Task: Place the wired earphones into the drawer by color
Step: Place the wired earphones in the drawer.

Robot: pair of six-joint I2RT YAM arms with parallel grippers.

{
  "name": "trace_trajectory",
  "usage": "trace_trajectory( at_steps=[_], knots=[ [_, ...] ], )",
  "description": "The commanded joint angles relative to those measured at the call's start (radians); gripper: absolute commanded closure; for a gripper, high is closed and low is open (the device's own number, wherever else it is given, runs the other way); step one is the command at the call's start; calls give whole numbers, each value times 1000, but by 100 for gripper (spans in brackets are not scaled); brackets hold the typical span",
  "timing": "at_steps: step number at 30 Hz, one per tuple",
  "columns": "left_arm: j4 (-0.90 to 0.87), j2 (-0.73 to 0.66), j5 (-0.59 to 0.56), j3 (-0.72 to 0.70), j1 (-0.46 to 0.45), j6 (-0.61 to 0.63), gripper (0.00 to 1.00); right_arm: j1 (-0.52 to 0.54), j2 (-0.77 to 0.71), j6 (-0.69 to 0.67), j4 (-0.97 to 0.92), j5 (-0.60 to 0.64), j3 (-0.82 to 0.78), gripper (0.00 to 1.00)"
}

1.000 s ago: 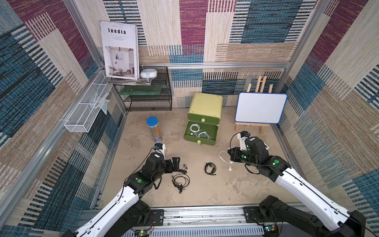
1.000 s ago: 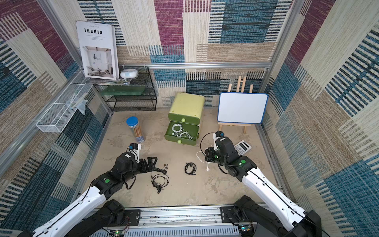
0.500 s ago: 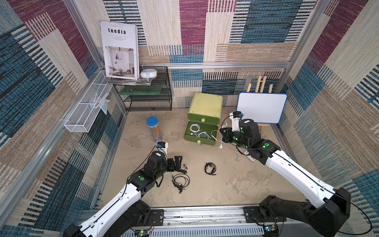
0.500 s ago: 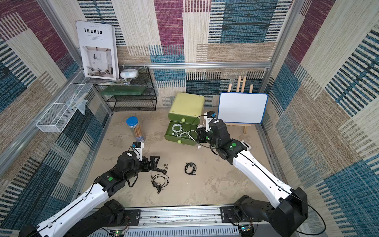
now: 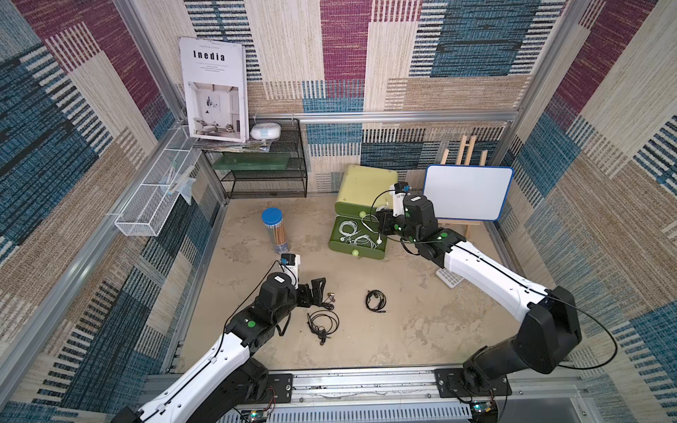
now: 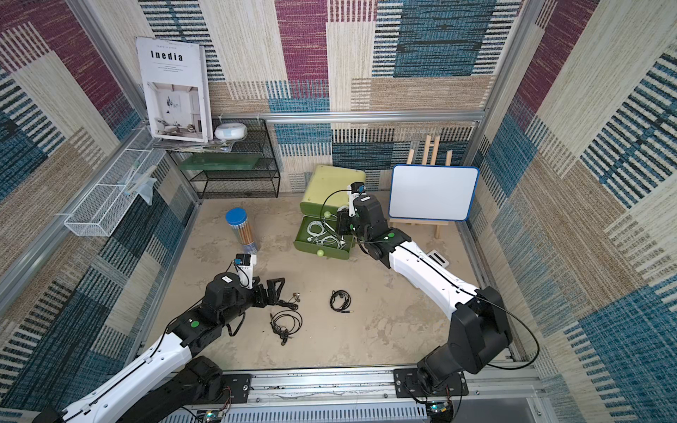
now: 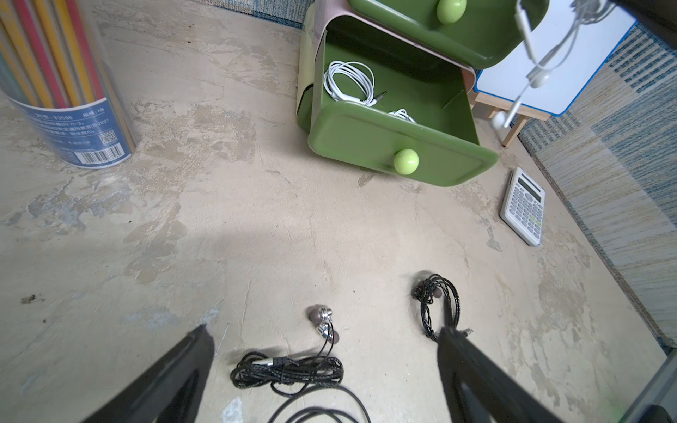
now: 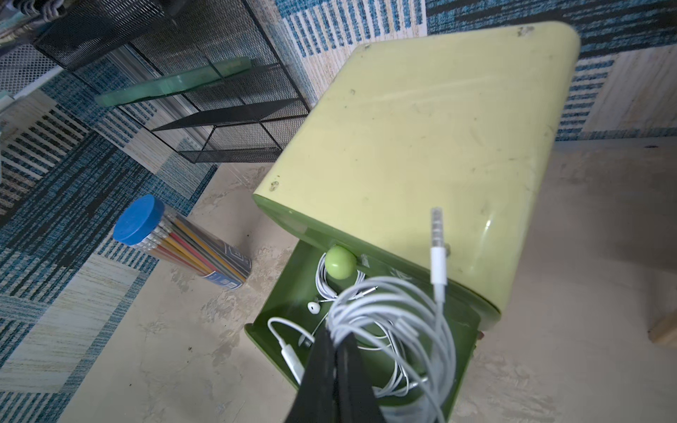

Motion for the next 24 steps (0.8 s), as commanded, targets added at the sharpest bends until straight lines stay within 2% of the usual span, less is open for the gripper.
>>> trace_trajectory(
  at_steps=[1, 11, 18, 21, 24],
  knots=[
    [-2, -9, -10, -2, 0, 24, 1, 1, 40, -4, 66, -18, 13, 100],
    [-17, -5, -25, -6, 0, 39, 1, 0, 170, 10, 50, -75, 54, 100],
    [-21, -6, -32, -7, 0, 43, 1, 1, 192, 15, 47, -94, 56, 100],
    [-8, 7, -26, -4, 0, 40, 1, 0, 183, 19, 38, -101, 56, 82],
    [10, 34, -16, 2, 0, 35, 1, 0, 164, 17, 26, -111, 53, 71]
  ],
)
